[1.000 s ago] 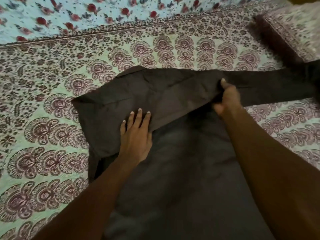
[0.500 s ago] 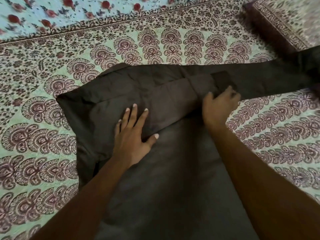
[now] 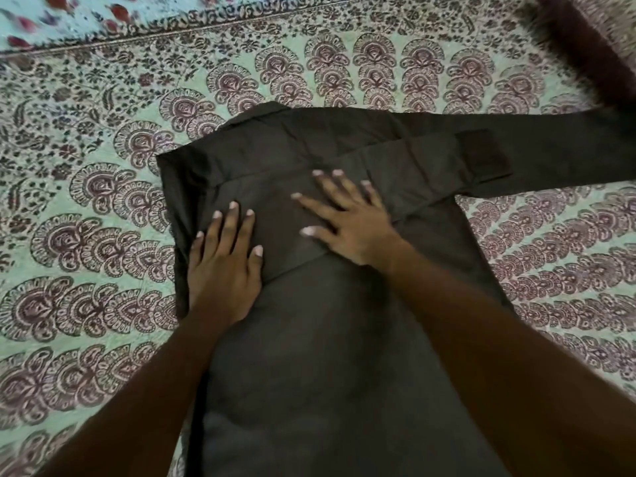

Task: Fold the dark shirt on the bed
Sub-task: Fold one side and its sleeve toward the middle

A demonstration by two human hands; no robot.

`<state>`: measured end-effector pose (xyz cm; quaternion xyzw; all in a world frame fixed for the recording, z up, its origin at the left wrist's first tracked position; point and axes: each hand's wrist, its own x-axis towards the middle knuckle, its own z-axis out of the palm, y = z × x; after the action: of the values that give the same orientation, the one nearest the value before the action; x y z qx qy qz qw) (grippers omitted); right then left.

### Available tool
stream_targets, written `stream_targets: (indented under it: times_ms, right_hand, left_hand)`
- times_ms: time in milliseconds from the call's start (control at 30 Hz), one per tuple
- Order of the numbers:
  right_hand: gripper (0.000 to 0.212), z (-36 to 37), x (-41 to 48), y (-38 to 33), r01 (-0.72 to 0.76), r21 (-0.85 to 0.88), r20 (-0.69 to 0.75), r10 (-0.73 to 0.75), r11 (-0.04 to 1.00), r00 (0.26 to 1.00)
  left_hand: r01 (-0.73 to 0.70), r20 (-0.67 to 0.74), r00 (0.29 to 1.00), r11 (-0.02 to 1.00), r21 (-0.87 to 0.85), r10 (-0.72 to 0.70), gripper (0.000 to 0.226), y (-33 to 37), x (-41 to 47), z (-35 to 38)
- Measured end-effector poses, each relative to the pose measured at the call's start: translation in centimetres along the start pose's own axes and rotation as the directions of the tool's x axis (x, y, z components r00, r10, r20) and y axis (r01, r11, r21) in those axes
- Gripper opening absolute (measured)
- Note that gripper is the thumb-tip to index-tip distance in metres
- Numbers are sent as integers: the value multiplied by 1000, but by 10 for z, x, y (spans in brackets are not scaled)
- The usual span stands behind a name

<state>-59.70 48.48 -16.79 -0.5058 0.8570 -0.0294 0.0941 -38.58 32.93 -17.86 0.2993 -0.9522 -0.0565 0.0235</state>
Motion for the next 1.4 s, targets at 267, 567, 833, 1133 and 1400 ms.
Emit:
stream_targets:
  times_ms: [267, 567, 833, 1133, 1400]
  right_hand:
    - [80, -43, -11, 123, -538, -5, 98, 536, 843, 838]
    - [67, -21, 2, 76, -154, -14, 47, 155, 988, 987]
    - [73, -28, 8, 64, -86, -90, -86, 78, 992, 993]
    - [66, -11, -3, 43, -271, 88, 10, 271, 959, 963]
    - [66, 5, -38, -32, 191, 2, 44, -191, 981, 981]
  left_hand:
    - [4, -7, 1000, 1000, 17, -3, 62, -1, 0, 1]
    - [-63, 75, 995, 997, -51, 67, 69, 35, 35, 1]
    - [-107, 54, 992, 992, -73, 111, 68, 48, 45, 8]
    - [-106, 243, 956, 966, -234, 164, 68, 37, 54, -7]
    - [-3, -32, 999, 982, -188, -3, 49, 6, -46, -22]
